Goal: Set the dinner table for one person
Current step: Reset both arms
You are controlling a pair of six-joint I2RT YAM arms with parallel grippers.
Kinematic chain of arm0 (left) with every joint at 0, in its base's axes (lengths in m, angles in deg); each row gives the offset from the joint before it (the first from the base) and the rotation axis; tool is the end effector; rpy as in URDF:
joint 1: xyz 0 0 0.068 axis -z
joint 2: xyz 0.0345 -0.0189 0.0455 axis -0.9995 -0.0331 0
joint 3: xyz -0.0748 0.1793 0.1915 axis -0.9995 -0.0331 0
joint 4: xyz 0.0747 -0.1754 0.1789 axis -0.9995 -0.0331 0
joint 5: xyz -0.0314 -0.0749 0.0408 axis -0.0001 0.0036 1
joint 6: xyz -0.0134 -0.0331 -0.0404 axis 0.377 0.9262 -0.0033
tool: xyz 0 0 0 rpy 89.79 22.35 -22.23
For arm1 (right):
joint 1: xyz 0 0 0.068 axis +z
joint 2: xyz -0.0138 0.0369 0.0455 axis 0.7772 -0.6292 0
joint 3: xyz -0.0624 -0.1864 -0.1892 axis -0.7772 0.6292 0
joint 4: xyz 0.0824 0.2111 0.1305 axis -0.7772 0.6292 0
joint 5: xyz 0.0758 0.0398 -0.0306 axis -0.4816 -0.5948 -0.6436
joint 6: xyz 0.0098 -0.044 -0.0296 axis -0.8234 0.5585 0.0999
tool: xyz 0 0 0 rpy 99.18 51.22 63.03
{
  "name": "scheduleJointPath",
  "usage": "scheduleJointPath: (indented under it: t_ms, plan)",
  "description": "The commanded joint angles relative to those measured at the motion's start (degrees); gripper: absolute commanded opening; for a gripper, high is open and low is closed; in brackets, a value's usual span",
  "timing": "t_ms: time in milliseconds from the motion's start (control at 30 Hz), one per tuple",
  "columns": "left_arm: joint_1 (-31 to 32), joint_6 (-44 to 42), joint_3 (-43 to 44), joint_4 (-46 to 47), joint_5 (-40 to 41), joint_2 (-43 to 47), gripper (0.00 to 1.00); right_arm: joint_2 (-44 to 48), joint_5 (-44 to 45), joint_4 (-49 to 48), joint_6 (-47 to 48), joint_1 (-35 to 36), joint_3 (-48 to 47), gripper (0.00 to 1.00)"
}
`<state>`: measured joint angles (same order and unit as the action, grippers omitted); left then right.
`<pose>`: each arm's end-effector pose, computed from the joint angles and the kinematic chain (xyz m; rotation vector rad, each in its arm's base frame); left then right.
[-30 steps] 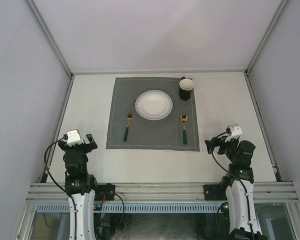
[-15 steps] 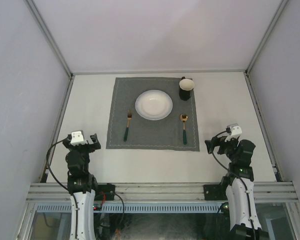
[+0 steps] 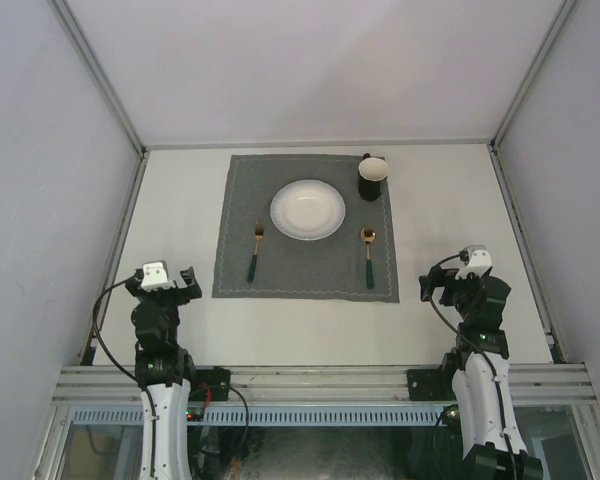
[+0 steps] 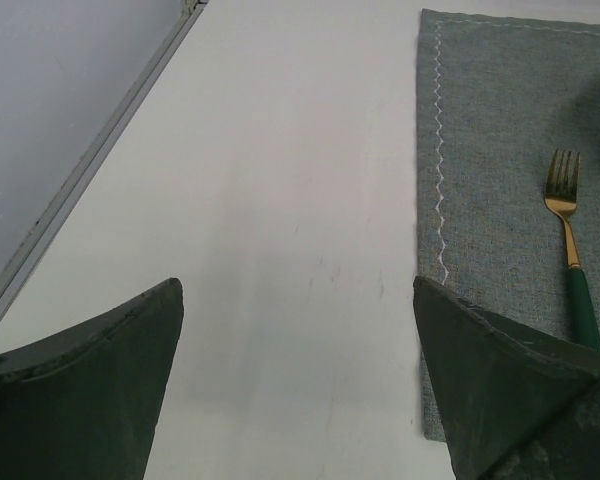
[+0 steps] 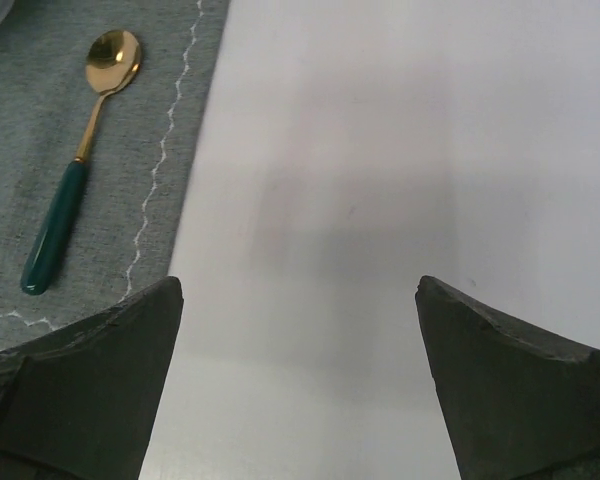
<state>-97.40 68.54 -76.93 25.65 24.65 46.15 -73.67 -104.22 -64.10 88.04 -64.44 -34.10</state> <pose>0.1080 0.0181 0.1685 -0.1565 1.6506 0.1192 0.1324 -0.0180 0.1541 -0.0055 1.9880 0.2310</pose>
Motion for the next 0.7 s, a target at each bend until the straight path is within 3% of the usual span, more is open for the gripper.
scheduleJointPath:
  t_ms: [0,300,500,667]
  plan:
    - [-0.39,0.01,-5.61,1.43,-1.58,9.26,1.00,1.71,1.95,-4.07,-0.67,2.34,-0.32,1.00]
    - [-0.37,-0.01,-5.50,1.68,-1.57,8.81,1.00,5.26,8.28,-2.67,0.11,8.33,0.45,1.00]
    - [-0.37,0.01,-5.56,1.53,-1.57,9.08,1.00,9.53,8.68,-1.73,-0.84,6.96,1.87,1.00]
    - [-0.40,0.00,-5.52,1.48,-1.51,9.22,1.00,26.49,4.41,4.12,0.02,5.09,6.49,1.00]
